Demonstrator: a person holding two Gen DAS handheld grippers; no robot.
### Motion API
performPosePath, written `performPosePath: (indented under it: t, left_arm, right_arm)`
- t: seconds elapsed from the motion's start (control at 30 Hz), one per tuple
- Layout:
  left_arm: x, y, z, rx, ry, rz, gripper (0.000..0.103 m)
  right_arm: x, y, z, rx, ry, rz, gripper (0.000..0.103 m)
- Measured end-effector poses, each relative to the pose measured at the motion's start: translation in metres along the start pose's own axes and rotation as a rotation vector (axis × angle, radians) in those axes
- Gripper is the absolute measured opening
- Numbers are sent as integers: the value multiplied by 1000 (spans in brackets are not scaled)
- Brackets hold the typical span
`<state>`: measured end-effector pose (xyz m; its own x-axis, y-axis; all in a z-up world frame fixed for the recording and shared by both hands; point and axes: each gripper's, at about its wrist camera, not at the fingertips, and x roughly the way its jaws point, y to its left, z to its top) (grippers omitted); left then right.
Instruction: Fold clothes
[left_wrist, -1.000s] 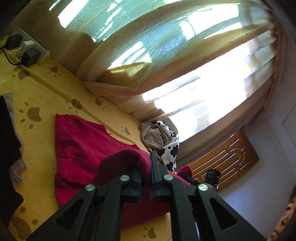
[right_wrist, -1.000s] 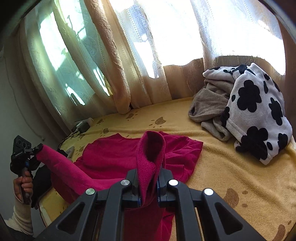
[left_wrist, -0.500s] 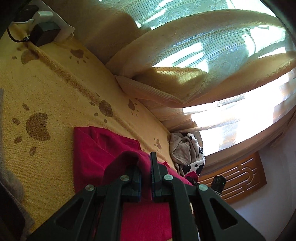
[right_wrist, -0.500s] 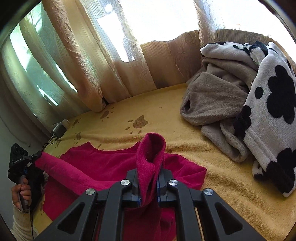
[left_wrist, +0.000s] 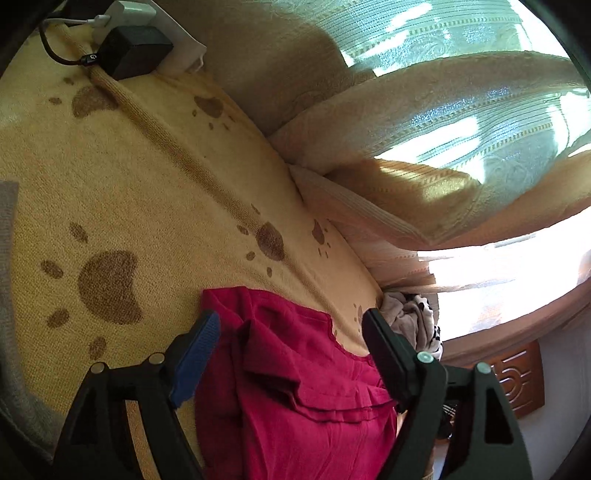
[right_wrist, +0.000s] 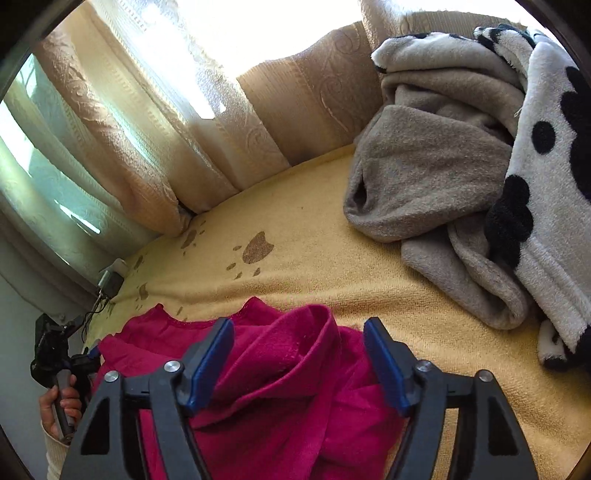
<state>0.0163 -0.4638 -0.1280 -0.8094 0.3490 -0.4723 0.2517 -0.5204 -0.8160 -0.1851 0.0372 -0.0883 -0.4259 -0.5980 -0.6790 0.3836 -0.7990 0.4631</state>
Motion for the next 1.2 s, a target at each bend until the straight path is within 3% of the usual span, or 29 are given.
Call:
performPosePath:
  t: [0.13, 0.3, 0.47, 0.6, 0.73, 0.97, 1.1, 1.2]
  left_arm:
    - [-6, -6, -2, 46, 17, 6, 83]
    - [-23, -23, -20, 156, 60, 15, 83]
    - [-31, -56, -50, 348, 128, 48, 83]
    - [-10, -85, -76, 533, 207, 108, 83]
    - [23, -94, -95, 611, 309, 132, 83]
    - [57, -95, -71, 589, 289, 222, 83]
    - [73, -82, -43, 532, 234, 302, 83]
    - [76, -72, -26, 461, 196, 287, 83]
  right_arm:
    - [-19, -6, 8, 17, -64, -13, 76]
    - [-48, 14, -5, -154, -80, -70, 76]
    - [-56, 52, -40, -419, -26, -137, 76]
    - [-44, 73, -64, -554, 30, -162, 76]
    - [-24, 85, -72, -613, 88, -168, 76]
    - [20, 85, -53, -578, 171, -156, 76]
    - [35, 78, -29, -552, 137, -230, 76]
    - [39, 66, -15, -505, 101, -289, 76]
